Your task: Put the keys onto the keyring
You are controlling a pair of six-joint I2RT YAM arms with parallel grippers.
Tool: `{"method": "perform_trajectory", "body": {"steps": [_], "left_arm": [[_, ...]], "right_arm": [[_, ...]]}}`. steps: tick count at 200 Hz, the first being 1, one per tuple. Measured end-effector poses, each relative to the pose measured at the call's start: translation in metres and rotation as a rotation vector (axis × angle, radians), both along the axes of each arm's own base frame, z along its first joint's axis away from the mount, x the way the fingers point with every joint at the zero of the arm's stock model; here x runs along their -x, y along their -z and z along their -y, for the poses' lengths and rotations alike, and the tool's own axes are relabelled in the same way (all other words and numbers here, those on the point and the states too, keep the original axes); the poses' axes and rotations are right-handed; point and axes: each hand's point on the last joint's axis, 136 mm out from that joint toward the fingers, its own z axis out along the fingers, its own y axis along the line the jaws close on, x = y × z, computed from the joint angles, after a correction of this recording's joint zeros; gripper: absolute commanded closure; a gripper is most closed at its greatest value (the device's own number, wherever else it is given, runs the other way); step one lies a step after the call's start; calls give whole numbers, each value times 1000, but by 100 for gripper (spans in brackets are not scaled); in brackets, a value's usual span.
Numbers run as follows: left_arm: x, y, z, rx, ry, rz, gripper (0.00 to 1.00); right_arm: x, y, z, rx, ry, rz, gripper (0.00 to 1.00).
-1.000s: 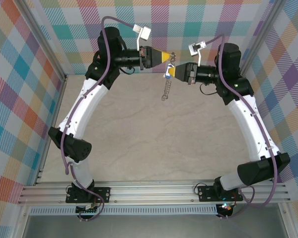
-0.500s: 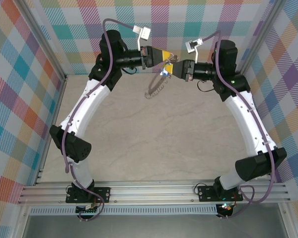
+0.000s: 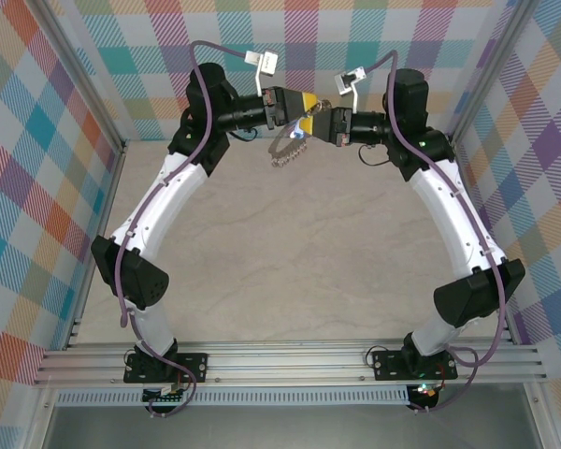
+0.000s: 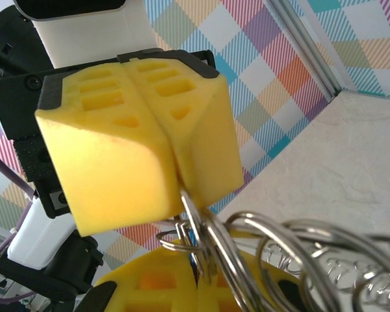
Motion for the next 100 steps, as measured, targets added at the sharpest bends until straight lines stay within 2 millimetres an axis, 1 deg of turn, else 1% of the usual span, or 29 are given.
{"method": "perform_trajectory", "body": {"steps": [7,19,36,50,61,78,91,100], "left_arm": [[0,0,0,2,-2,1,100],[0,1,1,3,0,1,100],[1,4,4,0,6,-6,100],[1,6,5,-3,8,-10,100],[1,7,5,-3,8,-12,100],[1,8,6,-5,9,-14,100],[1,8,6,-5,10,-14,100],[2,8,6,-4,11,-14,100]], "right_arm": [[0,0,0,1,2,1,81],[-1,1,0,2,6,-1,68],[2,4,-2,9,-2,2,56],[5,11,-1,21,2,-13,48],[10,18,3,32,8,-32,43],[19,25,12,46,22,-52,39],[25,23,24,48,47,-53,38],[30,18,33,46,67,-44,38]]}}
